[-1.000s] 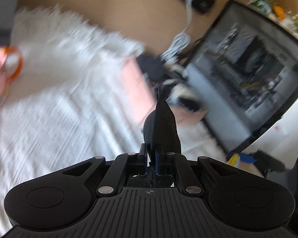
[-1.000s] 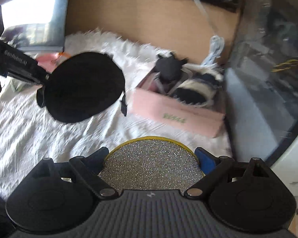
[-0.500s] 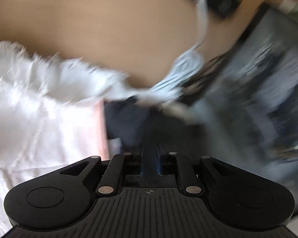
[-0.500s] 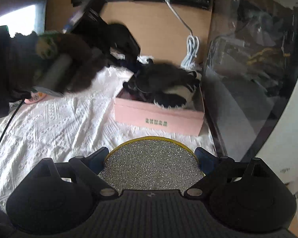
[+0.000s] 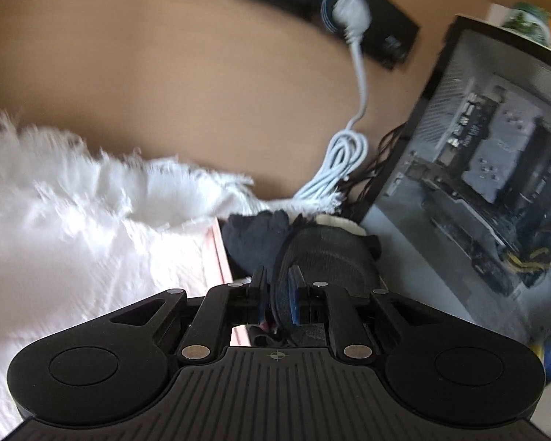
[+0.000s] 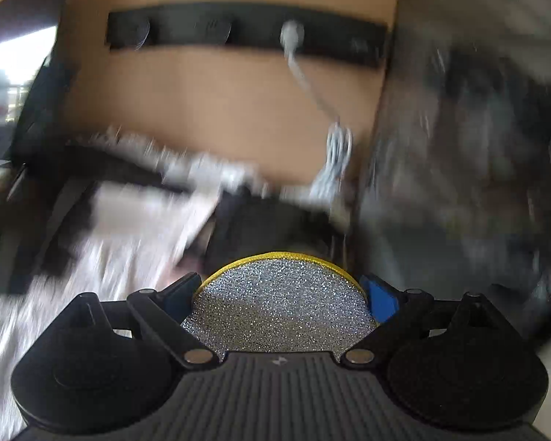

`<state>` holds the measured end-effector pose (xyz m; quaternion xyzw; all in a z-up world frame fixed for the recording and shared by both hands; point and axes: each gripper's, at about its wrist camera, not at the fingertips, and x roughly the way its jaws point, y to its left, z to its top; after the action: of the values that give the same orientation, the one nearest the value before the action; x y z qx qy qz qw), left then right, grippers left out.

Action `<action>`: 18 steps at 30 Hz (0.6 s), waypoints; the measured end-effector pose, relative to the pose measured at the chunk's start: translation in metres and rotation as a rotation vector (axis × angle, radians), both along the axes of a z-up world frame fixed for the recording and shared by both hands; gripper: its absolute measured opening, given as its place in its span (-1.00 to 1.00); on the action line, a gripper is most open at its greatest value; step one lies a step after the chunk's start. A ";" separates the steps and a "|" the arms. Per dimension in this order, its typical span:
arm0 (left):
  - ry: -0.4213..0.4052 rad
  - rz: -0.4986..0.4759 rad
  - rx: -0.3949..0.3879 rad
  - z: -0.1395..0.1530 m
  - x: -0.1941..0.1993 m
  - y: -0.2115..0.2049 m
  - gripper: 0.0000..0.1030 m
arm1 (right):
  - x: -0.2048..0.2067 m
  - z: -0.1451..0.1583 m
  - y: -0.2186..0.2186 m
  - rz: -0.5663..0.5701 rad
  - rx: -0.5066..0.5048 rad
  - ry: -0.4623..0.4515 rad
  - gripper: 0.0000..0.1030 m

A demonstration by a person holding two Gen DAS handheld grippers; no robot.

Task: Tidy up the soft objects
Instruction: 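Carry the eye mask into the pink box and open the left gripper, then lay the glitter pad on top of the box contents and open the right gripper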

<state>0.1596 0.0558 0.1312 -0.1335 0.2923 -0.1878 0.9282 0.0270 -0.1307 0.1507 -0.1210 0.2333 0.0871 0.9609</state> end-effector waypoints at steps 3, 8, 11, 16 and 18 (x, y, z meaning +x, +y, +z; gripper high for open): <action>-0.030 -0.037 0.035 0.001 -0.016 0.002 -0.73 | 0.056 0.026 0.009 0.012 0.053 -0.020 0.80; -0.012 -0.111 0.094 -0.008 -0.034 0.003 -0.73 | 0.167 0.012 0.021 -0.033 0.127 0.124 0.81; 0.012 -0.116 0.096 -0.019 -0.044 0.007 -0.73 | 0.217 -0.024 0.023 -0.043 0.164 0.277 0.82; 0.057 -0.121 0.047 -0.038 -0.057 0.018 -0.73 | 0.240 -0.064 0.004 -0.038 0.343 0.448 0.92; 0.073 -0.133 0.039 -0.044 -0.056 0.017 -0.73 | 0.235 -0.057 0.000 -0.038 0.385 0.426 0.92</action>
<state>0.1036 0.0727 0.0874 -0.1026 0.3377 -0.2382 0.9048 0.2618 -0.1311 0.0940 0.0890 0.4113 0.1353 0.8970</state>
